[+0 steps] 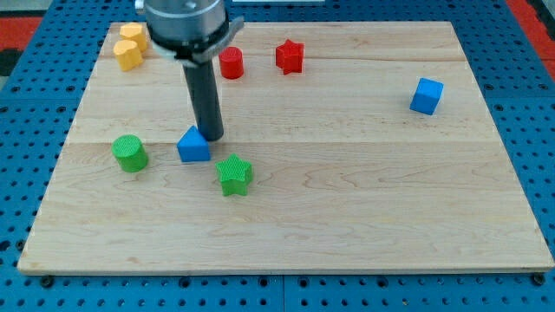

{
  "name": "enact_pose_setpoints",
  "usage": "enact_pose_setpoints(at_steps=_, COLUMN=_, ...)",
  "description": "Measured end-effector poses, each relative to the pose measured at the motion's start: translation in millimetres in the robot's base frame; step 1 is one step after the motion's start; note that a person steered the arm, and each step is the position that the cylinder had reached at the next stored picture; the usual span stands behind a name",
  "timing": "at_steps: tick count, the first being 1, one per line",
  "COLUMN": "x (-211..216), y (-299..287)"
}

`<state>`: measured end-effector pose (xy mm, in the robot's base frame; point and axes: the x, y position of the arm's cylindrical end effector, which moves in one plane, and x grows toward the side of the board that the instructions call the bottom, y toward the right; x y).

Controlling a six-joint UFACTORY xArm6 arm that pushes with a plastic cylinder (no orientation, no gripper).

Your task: Point your arm towards the center right

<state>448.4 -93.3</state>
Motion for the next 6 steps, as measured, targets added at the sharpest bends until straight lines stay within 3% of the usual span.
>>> enact_pose_setpoints(at_steps=1, x=31.9, y=-32.4)
enact_pose_setpoints(at_steps=2, x=43.5, y=-91.8)
enact_pose_setpoints(at_steps=3, x=55.8, y=-113.1)
enact_pose_setpoints(at_steps=4, x=55.0, y=-67.8)
enact_pose_setpoints(at_steps=5, x=108.9, y=-17.8)
enact_pose_setpoints(at_steps=6, x=96.0, y=122.8)
